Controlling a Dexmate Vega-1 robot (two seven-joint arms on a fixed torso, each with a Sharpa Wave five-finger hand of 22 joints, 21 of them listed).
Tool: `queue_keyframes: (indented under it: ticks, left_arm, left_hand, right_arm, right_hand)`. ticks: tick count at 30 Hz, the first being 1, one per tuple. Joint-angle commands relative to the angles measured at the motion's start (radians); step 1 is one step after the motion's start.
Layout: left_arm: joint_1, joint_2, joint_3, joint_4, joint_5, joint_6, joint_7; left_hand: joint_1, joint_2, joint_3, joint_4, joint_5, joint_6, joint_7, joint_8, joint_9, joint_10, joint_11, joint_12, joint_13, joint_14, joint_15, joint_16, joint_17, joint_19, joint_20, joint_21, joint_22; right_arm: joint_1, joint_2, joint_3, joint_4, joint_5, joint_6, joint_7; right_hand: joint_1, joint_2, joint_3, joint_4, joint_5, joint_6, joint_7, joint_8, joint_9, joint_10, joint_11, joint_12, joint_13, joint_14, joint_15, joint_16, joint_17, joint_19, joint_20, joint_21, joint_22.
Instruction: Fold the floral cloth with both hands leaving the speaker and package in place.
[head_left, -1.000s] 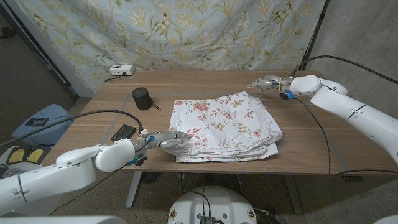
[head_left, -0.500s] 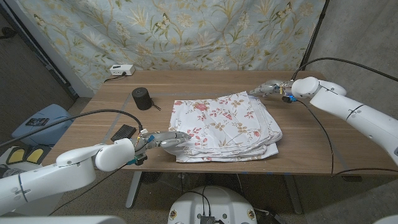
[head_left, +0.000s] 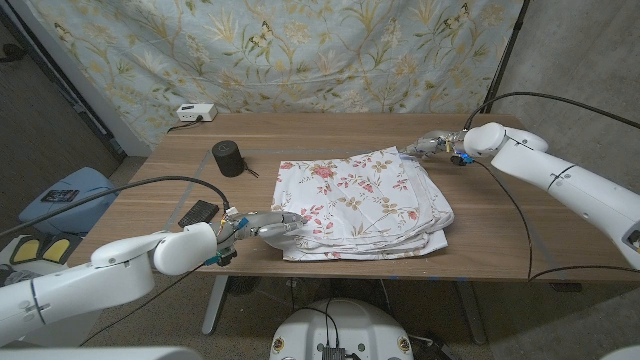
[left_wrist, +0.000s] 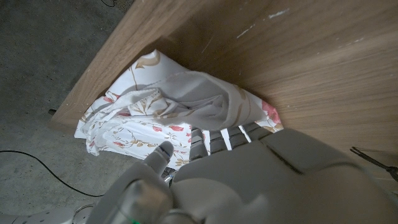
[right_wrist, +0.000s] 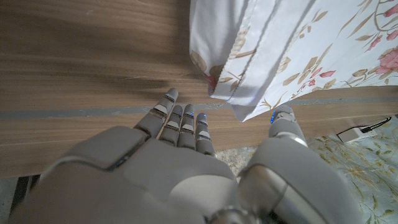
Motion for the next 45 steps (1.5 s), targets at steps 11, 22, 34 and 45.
queue_keyframes:
  ticks: [11,22,34,45]
  left_arm:
    - [-0.013,-0.015,0.017,0.011,0.004,0.001,-0.008]
    - [-0.01,-0.014,0.015,0.011,0.004,0.007,-0.001]
    - [-0.012,-0.011,0.014,0.013,-0.003,0.013,-0.003]
    - [-0.017,-0.012,0.018,0.017,-0.003,0.016,-0.006]
  left_hand:
    - [0.011,-0.006,0.015,-0.004,0.006,0.007,-0.007,-0.005,0.004,0.01,-0.003,-0.002,0.003,0.016,0.0,-0.001,0.001,0.005,-0.005,0.005,0.002]
    - [0.015,-0.007,0.023,-0.008,0.006,0.007,-0.008,-0.006,0.004,0.012,-0.002,-0.004,0.003,0.019,-0.002,-0.003,0.0,0.007,-0.006,0.005,0.001]
    - [0.02,-0.01,0.032,-0.013,0.007,0.007,-0.01,-0.008,0.004,0.012,-0.002,-0.007,0.003,0.021,-0.001,-0.006,0.0,0.008,-0.008,0.005,0.001]
    - [0.024,-0.012,0.039,-0.018,0.007,0.005,-0.012,-0.009,0.004,0.006,-0.002,-0.012,0.003,0.021,0.001,-0.008,-0.001,0.009,-0.007,0.005,0.001]
  right_arm:
    - [0.064,0.027,-0.043,-0.026,-0.022,-0.069,0.082]
    - [0.072,0.036,-0.054,-0.025,-0.018,-0.08,0.095]
    - [0.088,0.059,-0.087,0.005,-0.032,-0.093,0.112]
    - [0.111,0.077,-0.128,-0.01,-0.085,-0.16,0.112]
  right_hand:
    - [0.003,-0.012,-0.006,0.014,0.011,-0.015,0.018,0.0,0.007,-0.011,0.014,0.014,0.022,-0.004,0.012,-0.006,0.009,-0.008,0.01,-0.002,0.006]
    - [-0.002,-0.01,-0.01,0.021,0.013,-0.032,0.021,-0.005,0.009,-0.033,0.019,0.017,0.033,-0.013,0.02,-0.009,0.013,-0.016,0.019,-0.005,0.006]
    - [-0.006,-0.015,-0.017,0.025,0.015,-0.057,0.031,-0.01,0.012,-0.045,0.032,0.028,0.049,-0.018,0.03,-0.01,0.019,-0.024,0.029,-0.006,0.006]
    - [0.014,0.003,-0.017,0.025,0.031,-0.058,0.041,0.01,0.025,-0.009,0.015,0.126,0.142,0.073,0.005,0.039,0.067,-0.004,0.046,0.005,0.009]
